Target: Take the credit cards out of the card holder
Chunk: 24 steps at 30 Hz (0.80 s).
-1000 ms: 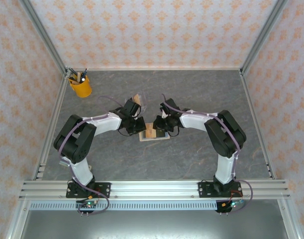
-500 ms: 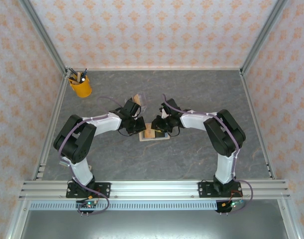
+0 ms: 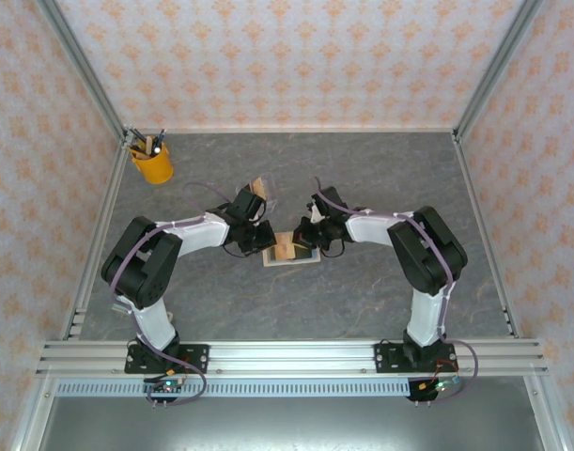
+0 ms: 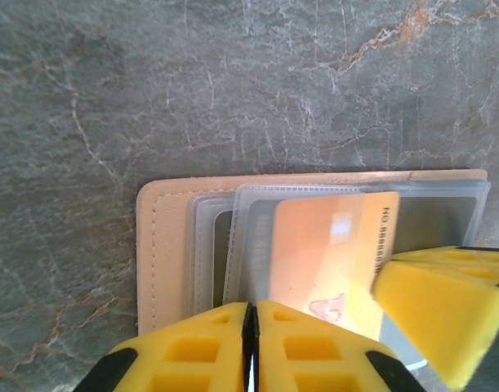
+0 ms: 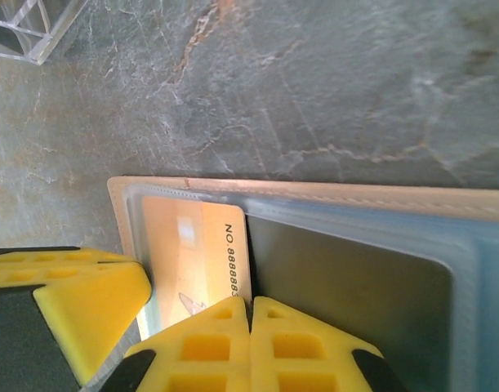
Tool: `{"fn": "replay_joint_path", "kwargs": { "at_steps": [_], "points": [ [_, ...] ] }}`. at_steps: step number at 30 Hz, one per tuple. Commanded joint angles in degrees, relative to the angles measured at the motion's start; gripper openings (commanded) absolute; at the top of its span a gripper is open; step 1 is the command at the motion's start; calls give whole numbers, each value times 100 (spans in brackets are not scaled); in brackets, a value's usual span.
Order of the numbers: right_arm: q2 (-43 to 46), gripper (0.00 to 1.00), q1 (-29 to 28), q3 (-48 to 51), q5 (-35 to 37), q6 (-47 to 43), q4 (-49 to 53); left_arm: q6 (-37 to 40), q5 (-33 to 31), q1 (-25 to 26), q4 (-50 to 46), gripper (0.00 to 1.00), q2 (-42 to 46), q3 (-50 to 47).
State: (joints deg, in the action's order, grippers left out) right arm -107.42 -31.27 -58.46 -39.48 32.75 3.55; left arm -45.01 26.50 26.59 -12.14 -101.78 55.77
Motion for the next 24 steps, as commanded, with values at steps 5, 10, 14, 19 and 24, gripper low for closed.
{"fn": "replay_joint_path", "kwargs": {
  "at_steps": [5, 10, 14, 19, 24],
  "points": [
    [710, 0, 491, 533, -104, -146, -205, 146, -27, -42, -252, 25, 105, -94],
    [1055, 0, 711, 740, -480, -118, -513, -32, 505, -66, 226, 38, 414, 26],
    [1269, 0, 831, 874, -813, -21, -809, -375, 1019, -131, 977, 52, 562, -127],
    [1411, 0, 850, 933, -1140, 170, -1119, -959, 1661, -240, 2213, 66, 486, -501],
    [1443, 0, 846, 921, -1423, 372, -1389, -1237, 2059, -260, 3008, 74, 363, -665]
  ]
}}
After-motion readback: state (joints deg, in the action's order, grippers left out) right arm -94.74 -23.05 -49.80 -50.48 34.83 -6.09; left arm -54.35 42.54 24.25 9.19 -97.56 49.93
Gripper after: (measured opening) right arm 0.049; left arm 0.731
